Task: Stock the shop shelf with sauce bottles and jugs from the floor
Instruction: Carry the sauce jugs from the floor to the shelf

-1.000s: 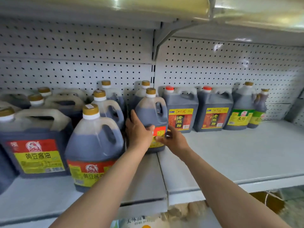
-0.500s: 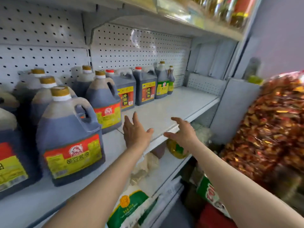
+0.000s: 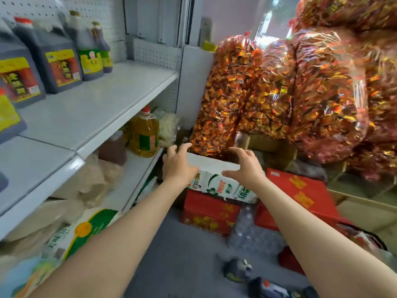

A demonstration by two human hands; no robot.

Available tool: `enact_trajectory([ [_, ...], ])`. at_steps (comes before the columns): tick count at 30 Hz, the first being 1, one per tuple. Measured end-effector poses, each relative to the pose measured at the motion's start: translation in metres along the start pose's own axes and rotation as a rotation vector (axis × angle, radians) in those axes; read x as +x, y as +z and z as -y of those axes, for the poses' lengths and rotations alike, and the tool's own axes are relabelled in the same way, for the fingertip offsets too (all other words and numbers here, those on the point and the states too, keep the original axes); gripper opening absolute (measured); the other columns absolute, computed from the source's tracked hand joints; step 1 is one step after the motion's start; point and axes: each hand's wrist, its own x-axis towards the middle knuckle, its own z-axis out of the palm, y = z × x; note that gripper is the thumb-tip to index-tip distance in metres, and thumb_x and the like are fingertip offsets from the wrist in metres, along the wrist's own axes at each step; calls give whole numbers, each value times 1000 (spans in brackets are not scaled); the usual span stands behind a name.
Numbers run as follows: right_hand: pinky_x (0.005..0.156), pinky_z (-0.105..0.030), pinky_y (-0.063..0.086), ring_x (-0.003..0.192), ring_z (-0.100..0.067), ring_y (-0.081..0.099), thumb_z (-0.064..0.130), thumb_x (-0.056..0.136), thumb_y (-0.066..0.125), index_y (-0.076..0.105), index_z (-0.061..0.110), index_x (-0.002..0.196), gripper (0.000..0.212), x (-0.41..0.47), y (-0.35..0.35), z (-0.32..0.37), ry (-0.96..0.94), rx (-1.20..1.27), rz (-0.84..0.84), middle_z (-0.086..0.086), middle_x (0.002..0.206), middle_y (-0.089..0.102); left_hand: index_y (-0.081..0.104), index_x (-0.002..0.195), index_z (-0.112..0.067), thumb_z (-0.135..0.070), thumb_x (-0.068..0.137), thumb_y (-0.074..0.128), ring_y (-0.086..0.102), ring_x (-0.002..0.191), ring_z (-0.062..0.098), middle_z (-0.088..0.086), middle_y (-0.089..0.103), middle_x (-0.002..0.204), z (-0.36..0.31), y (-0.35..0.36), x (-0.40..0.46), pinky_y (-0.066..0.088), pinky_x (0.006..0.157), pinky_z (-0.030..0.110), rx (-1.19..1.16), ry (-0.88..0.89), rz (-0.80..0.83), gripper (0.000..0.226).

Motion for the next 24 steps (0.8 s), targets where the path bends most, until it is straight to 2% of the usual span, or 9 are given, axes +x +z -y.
enact_trajectory([
  [3,111,-42,37,136,-30,37,39,77,84,40,29,149,84,-17,-18,-50,76,17,-25,-10,148,40,40,144,-38,-36,82,77,34,135,32,7,32,151,-35,39,-6,43,102,44,20,41,77,72],
  [11,110,-45,41,132,-34,43,32,74,87,43,29,147,85,-54,-52,-188,253,68,-30,-14,142,43,41,144,-34,-34,81,78,38,130,34,10,37,145,-130,156,-33,38,106,44,42,123,262,73],
  [14,106,-45,45,129,-33,45,34,73,88,43,31,146,85,-63,-55,-237,291,105,-20,-12,142,41,42,144,-34,-34,81,79,34,136,34,9,32,151,-154,204,-45,37,109,45,43,117,314,73],
  [17,107,-37,38,136,-30,37,34,76,86,42,30,147,84,-72,-49,-282,333,106,14,-12,145,39,41,144,-34,-31,81,79,35,136,33,8,33,151,-164,249,-56,38,106,43,42,115,355,74],
  [24,108,-46,39,138,-33,35,41,78,83,37,32,149,86,-85,-4,-363,457,140,121,-13,147,40,42,144,-35,-28,81,79,33,139,33,7,32,154,-155,337,-72,37,109,42,66,81,482,73],
])
